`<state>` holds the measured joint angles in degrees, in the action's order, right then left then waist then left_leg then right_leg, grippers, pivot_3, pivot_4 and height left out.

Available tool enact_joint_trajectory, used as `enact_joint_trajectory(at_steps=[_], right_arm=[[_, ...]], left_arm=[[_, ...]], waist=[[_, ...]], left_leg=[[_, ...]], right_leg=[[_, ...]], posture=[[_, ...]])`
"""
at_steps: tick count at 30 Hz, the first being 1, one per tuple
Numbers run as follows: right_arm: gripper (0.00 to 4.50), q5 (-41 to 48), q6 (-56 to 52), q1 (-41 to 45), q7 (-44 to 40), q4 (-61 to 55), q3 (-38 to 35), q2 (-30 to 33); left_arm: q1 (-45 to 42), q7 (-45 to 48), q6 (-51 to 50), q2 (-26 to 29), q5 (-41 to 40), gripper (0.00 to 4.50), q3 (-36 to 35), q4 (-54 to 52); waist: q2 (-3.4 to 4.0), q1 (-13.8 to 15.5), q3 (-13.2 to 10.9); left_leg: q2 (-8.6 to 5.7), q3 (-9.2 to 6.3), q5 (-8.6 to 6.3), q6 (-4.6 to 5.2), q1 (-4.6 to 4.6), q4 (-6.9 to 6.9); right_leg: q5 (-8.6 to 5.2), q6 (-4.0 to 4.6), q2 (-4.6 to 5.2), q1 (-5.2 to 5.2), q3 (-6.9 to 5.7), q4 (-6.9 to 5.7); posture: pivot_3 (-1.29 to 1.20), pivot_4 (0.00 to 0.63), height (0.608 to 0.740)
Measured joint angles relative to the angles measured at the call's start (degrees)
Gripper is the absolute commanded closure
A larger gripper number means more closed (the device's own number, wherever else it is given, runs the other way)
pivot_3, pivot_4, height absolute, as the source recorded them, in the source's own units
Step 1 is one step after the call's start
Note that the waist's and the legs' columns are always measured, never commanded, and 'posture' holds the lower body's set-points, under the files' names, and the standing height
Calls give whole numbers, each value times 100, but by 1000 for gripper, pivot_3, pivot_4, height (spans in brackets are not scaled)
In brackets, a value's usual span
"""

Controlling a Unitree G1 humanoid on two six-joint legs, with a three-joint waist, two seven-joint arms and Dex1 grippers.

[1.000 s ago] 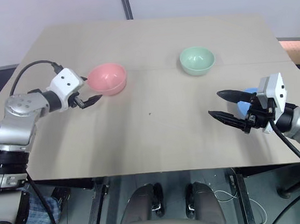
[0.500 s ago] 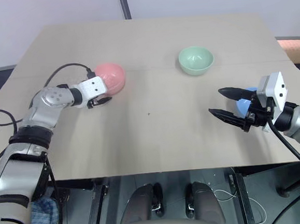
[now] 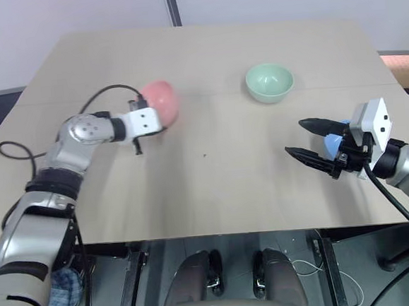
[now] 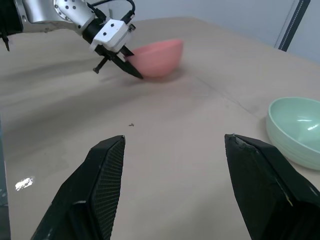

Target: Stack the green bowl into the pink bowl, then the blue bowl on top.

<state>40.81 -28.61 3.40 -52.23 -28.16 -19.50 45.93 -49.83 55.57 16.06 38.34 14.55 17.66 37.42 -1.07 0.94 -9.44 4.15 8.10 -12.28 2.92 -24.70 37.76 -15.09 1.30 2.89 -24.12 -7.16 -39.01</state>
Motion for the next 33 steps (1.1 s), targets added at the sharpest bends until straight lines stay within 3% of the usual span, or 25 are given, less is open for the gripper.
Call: enact_joint_trajectory(at_steps=[7, 9, 12, 22, 23, 25, 28, 31, 33], right_arm=[[1040, -10, 11, 20, 11, 28, 85, -12], [1040, -10, 12, -29, 31, 15, 80, -14], [1040, -12, 13, -93, 99, 10, 76, -42], [1040, -39, 112, -191, 155, -12, 74, -82], [1040, -45, 134, -191, 158, -11, 74, -84], [1040, -48, 147, -191, 160, -10, 74, -87], [1040, -60, 153, -185, 160, -6, 76, -88], [1040, -60, 153, -179, 156, -3, 81, -88], [1040, -60, 153, -174, 155, -3, 82, -88]], left_arm=[[576, 1671, -517, -59, -736, 4480, 530, -2886], [647, 1937, -644, 117, -795, 4480, 548, -3269], [784, 2237, -726, 387, -782, 4480, 557, -3407], [639, 2099, -479, 408, -335, 4480, 565, -2953], [608, 2084, -435, 420, -320, 3795, 565, -2900], [573, 2079, -395, 419, -317, 3210, 563, -2834], [561, 2142, -400, 396, -368, 1709, 547, -2814], [552, 2013, -400, 293, -367, 530, 530, -2791], [551, 2044, -528, 264, -458, 530, 527, -2797]], waist=[[1, -30, 0], [3, -38, 1], [7, -21, 3], [6, -7, 2], [6, -7, 2], [7, -7, 2], [6, -8, 2], [6, -1, 2], [6, -6, 2]], left_leg=[[7, 1, 1, -2, 9, 9], [8, 2, 1, -2, 17, 16], [10, -2, -12, 19, 22, 33], [5, -16, -24, 39, 11, 59], [6, -16, -23, 38, 11, 58], [6, -16, -23, 38, 11, 58], [5, -15, -24, 39, 10, 59], [5, -16, -24, 39, 10, 59], [5, -16, -24, 39, 10, 59]], right_leg=[[0, 2, -10, 1, 8, -16], [-1, 1, -12, 2, 13, -29], [-2, 1, -10, 8, 11, -46], [-2, 0, -6, 13, 6, -61], [-2, 0, -7, 12, 6, -61], [-2, 0, -7, 12, 6, -62], [-2, 0, -3, 12, 7, -61], [-2, 0, -3, 12, 6, -62], [-2, 0, -4, 12, 6, -62]], posture=[[0, 150, 740], [0, 150, 740], [0, 150, 740], [0, 150, 740], [0, 150, 740], [0, 150, 740], [0, 150, 740], [0, 150, 740], [0, 150, 740]])
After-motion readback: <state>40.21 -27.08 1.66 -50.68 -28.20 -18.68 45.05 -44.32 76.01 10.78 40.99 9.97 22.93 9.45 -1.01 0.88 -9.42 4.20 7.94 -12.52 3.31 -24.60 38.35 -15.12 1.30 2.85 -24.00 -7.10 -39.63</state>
